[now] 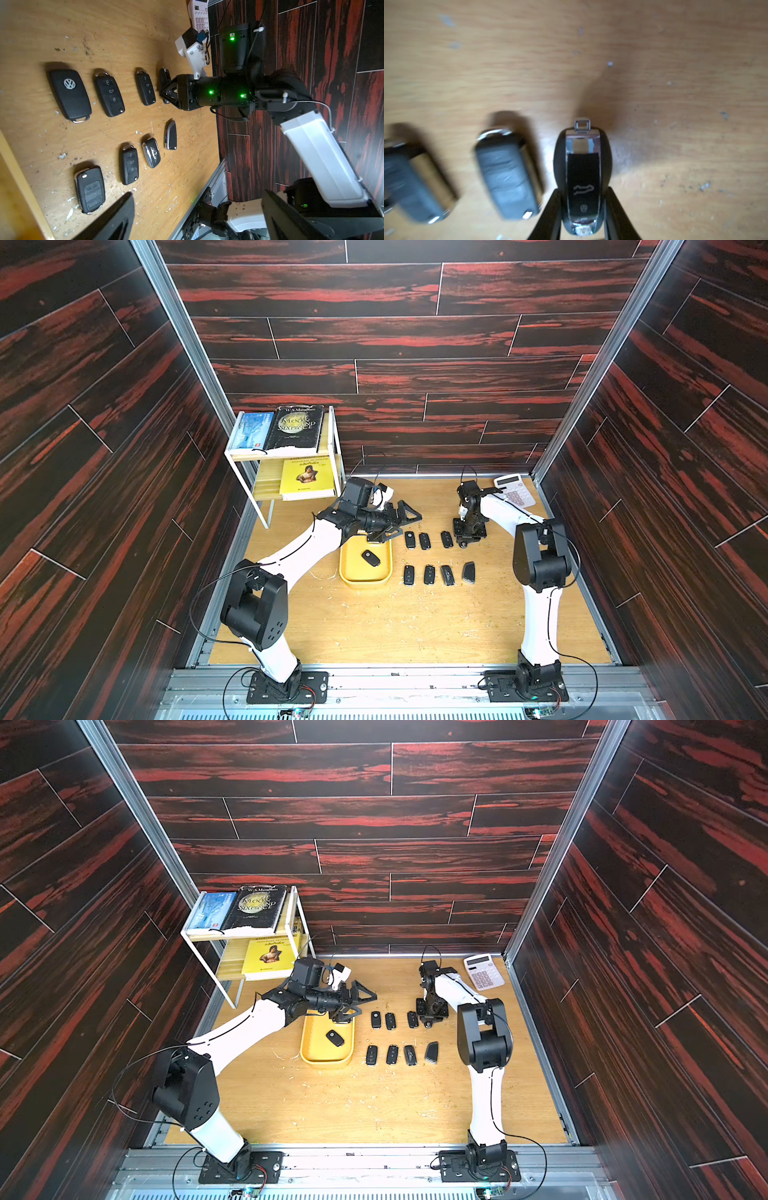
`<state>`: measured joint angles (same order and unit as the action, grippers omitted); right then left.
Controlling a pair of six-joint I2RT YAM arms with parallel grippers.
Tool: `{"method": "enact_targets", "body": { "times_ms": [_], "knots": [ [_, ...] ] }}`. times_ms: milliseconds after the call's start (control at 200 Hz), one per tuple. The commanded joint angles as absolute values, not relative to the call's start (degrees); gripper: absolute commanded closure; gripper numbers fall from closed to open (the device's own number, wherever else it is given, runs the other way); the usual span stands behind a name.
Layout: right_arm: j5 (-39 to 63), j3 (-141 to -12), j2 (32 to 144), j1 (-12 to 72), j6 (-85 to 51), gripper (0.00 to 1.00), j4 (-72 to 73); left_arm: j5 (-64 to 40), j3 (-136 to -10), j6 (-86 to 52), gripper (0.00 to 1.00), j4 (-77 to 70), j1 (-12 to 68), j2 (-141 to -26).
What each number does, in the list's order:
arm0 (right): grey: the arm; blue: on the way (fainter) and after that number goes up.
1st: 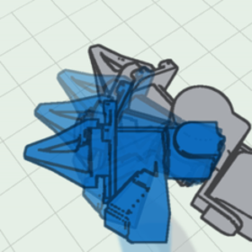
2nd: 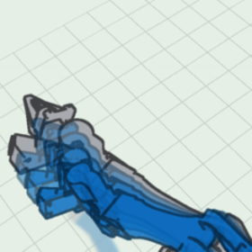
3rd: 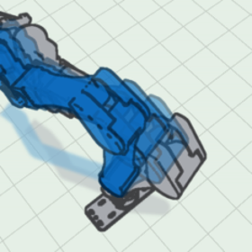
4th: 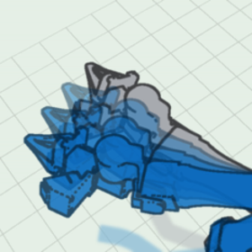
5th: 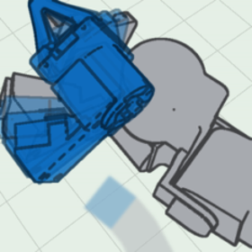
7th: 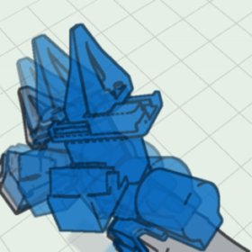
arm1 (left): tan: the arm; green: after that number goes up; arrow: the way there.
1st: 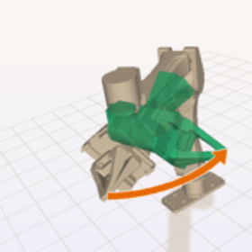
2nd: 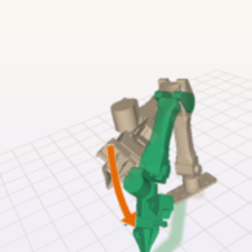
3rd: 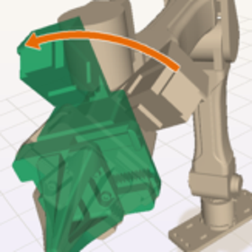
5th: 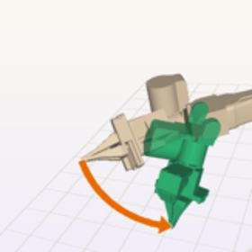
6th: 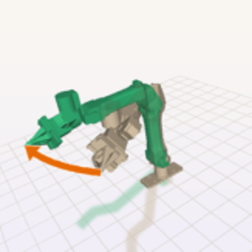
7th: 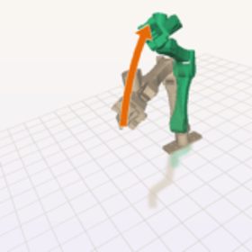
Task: Place the car key into the storage box
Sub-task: Pick up the car key from the center of the board.
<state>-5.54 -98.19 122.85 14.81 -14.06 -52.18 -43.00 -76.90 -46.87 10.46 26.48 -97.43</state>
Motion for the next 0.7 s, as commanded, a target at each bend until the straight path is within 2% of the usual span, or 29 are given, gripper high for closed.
{"method": "enact_targets", "body": {
  "times_ms": [0, 210, 326, 396, 481, 641, 696],
  "knots": [
    [0.43, -99.08, 115.0, 15.64, -14.15, 0.78, -53.26, -37.65, -76.17, -34.06, 0.02, 13.83, 26.58, -92.64],
    [15.08, -97.2, 105.62, 15.73, -14.74, 0.76, -53.02, -25.27, -71.99, -15.31, 0.0, 17.29, 29.13, -85.25],
    [23.99, -94.77, 100.59, 15.97, -15.22, 0.75, -51.76, -14.81, -64.16, -9.5, 0.0, 8.31, 31.82, -78.04],
    [28.8, -93.83, 98.43, 16.43, -15.25, 0.75, -51.77, -11.88, -63.83, -5.86, 0.0, 9.66, 32.31, -76.35],
    [34.94, -92.77, 96.05, 17.22, -15.43, 0.75, -51.38, -11.0, -63.97, 1.04, 0.0, 13.77, 33.83, -74.46],
    [43.98, -90.41, 92.64, 20.45, -16.97, 0.75, -48.74, -14.85, -53.11, 14.73, 0.0, 2.2, 37.97, -65.33],
    [46.66, -89.45, 91.8, 21.86, -17.9, 0.75, -47.34, -18.3, -52.02, 17.71, 0.0, 3.3, 37.97, -63.62]
  ]
}}
